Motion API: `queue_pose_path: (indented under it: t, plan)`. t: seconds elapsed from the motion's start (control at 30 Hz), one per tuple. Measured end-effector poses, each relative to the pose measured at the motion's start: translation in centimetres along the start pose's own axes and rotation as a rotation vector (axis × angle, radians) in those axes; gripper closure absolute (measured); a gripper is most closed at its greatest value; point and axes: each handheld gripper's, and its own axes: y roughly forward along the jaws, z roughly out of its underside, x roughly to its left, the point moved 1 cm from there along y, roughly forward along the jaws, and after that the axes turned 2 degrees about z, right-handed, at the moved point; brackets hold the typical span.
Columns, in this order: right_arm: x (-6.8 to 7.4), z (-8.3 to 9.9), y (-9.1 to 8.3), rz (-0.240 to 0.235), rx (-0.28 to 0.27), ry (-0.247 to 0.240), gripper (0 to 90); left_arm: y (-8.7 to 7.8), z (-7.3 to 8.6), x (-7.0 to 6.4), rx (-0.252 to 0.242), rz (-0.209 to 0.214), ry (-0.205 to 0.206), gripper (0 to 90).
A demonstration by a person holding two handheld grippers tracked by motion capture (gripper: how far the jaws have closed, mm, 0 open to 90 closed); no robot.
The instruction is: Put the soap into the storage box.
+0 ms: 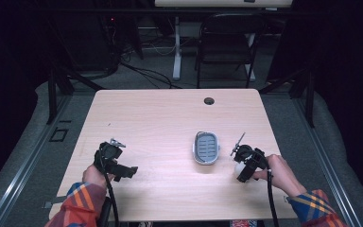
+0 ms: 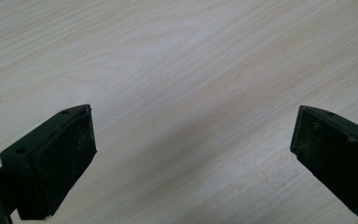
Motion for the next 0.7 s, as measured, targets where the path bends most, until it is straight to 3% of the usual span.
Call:
queue_pose_path:
  t: [0.13,0.17,0.27,0.3,0.33,0.37,0.4,0.43,0.53,0.7]
  plan:
    - [-0.7,0.0,0.0,0.008,-0.001,0.013,24.0,0.1,0.0,0.0,0.005,-0.001,0.003,0.0]
    - [-0.9,-0.1,-0.3,0.012,0.045,0.002,24.0,0.0,0.0,0.0,0.005,0.000,0.004,0.0]
    - [-1.3,-0.1,-0.5,0.017,0.079,0.007,24.0,0.0,0.0,-0.1,0.006,-0.003,0.009,0.0]
    - [-1.3,-0.1,-0.5,0.017,0.079,0.007,24.0,0.0,0.0,-0.1,0.007,-0.003,0.011,0.0]
    - [-1.3,-0.1,-0.2,0.024,0.029,0.008,24.0,0.0,0.0,-0.1,0.008,-0.001,0.011,0.0]
    - [-1.3,0.1,0.2,-0.018,-0.020,0.048,24.0,0.0,-0.1,-0.1,0.009,0.000,0.012,0.0]
    - [-1.7,-0.1,-0.3,0.008,0.047,-0.006,24.0,0.0,-0.1,-0.1,0.010,0.000,0.013,0.0]
    - [-1.6,0.0,0.0,0.009,0.011,0.029,24.0,0.1,-0.1,-0.1,0.010,0.001,0.015,0.0]
    - [-2.0,-0.2,0.1,0.009,0.008,0.048,24.0,0.0,0.0,-0.1,0.008,0.000,0.018,0.0]
    - [-2.6,-0.3,-0.1,0.008,0.014,0.043,24.0,0.0,0.0,-0.2,0.004,-0.004,0.019,0.0]
